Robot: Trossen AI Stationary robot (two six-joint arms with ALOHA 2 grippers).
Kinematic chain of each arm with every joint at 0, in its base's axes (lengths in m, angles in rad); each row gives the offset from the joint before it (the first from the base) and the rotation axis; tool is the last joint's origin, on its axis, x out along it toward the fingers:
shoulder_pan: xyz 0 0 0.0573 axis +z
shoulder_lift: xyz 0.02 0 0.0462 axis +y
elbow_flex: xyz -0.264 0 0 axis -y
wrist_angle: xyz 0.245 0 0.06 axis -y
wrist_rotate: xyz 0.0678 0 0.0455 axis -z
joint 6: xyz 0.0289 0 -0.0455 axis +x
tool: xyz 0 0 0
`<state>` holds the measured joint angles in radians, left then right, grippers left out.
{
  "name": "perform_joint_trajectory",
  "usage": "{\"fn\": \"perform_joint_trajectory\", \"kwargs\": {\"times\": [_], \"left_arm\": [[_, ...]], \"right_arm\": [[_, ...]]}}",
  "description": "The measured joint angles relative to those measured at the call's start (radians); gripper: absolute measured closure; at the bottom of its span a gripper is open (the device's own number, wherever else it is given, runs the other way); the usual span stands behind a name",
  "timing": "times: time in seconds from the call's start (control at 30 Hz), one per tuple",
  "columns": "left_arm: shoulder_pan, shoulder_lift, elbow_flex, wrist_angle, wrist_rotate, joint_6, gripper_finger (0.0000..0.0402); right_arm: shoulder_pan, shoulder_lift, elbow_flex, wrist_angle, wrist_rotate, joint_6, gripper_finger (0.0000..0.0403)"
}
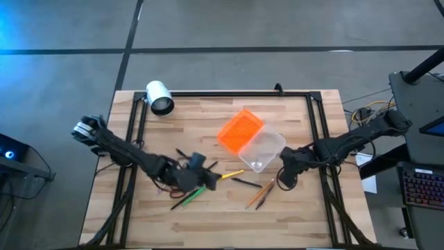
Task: Pick & place school supplies into a supply box
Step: Put the orange pencil into the orange supply box
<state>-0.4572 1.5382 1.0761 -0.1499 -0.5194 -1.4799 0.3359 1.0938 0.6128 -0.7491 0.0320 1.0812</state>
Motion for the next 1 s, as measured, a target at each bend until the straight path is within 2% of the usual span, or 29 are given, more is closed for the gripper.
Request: {"fn": "perform_joint_trajectory", "kwargs": {"times": [0.07,0.13,0.23,0.33,0.5,0.6,0.73,0.87,1.0], "left_arm": [[-0.019,0.075,0.047,-0.002,0.014,-0.036,0.0401],[-0.036,0.132,0.086,0.010,0.070,-0.047,0.0401],[-0.040,0.215,0.150,0.125,0.120,0.026,0.0401],[-0.031,0.297,0.199,0.166,0.144,0.087,0.0401],[-0.037,0.395,0.281,0.176,0.099,0.080,0.0401],[-0.043,0.473,0.325,0.159,0.084,0.011,0.0401],[-0.060,0.549,0.400,0.152,0.080,-0.016,0.0401],[-0.075,0.607,0.528,0.075,0.060,0.161,0.0401],[-0.073,0.671,0.701,-0.231,0.003,0.202,0.0401]], "right_arm": [[0.000,0.000,-0.025,0.000,-0.028,0.019,0.0390],[0.004,0.006,-0.034,0.022,-0.053,0.048,0.0390],[0.028,0.001,-0.040,0.027,-0.054,0.060,0.0390],[0.048,-0.005,-0.035,0.018,-0.050,0.064,0.0390],[0.078,-0.016,-0.030,0.008,-0.055,0.147,0.0390],[0.088,-0.018,-0.030,-0.014,-0.055,0.191,0.0390],[0.097,-0.017,-0.025,-0.006,-0.055,0.120,0.0390],[0.100,-0.021,-0.022,-0.016,-0.055,-0.014,0.0390],[0.103,-0.023,-0.023,-0.050,-0.048,-0.160,0.0390]]}}
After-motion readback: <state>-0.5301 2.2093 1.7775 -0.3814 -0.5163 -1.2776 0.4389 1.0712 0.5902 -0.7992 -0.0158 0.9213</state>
